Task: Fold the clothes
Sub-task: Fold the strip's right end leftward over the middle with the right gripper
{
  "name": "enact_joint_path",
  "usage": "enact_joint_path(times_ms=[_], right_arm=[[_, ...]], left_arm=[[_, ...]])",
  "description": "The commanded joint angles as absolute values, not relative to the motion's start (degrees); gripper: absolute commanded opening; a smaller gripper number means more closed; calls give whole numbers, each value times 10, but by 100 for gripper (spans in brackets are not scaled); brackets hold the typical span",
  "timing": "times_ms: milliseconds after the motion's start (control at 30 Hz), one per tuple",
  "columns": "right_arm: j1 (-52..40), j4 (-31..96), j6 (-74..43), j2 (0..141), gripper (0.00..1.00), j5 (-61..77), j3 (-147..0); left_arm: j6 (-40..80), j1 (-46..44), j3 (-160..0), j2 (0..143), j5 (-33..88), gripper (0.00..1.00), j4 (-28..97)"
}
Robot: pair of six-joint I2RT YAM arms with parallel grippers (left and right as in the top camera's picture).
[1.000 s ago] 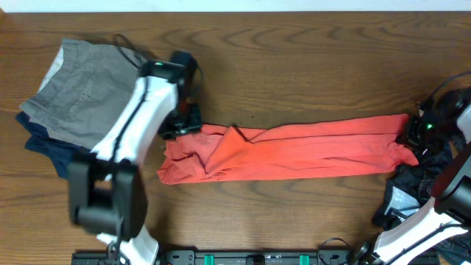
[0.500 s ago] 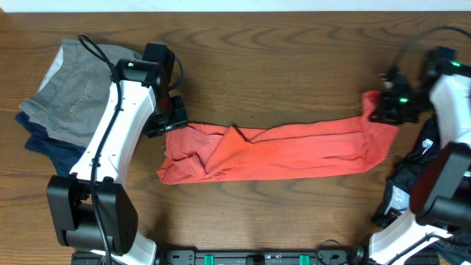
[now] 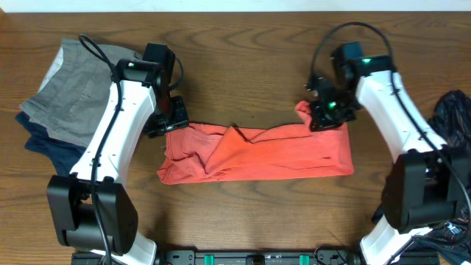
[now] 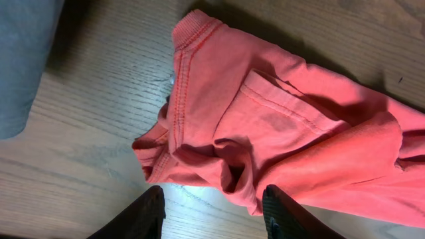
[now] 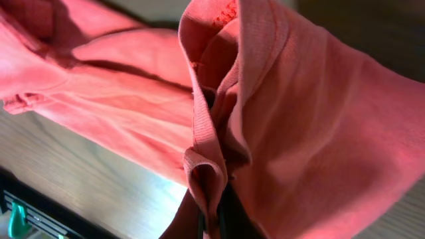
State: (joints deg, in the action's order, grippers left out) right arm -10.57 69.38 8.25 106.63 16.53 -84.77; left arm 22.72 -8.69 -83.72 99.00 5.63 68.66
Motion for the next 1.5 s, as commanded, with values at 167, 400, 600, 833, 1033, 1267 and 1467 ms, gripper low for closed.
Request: enact_joint_path(times_ms=[167, 400, 600, 833, 1033, 1267, 1467], right_arm=[[-168, 696, 51, 1058, 31, 154, -838], [-179, 707, 52, 1058, 35, 156, -838], [-166, 710, -37, 1058, 34, -7, -838], [-129, 726, -185, 1058, 41, -142, -838], [-90, 729, -188, 1058, 44, -130, -838], [-71, 738, -184, 1058, 46, -130, -838], [-71, 737, -184, 1058, 46, -130, -838]], left_arm=[[232, -84, -843, 989, 57, 50, 689], [232, -84, -843, 989, 57, 50, 689], [232, -84, -842, 989, 57, 59, 698], [217, -84, -785, 990, 58, 73, 682], [171, -84, -705, 990, 57, 80, 596], [146, -84, -625, 994, 45, 91, 494], [125, -84, -578, 1009, 44, 91, 430]])
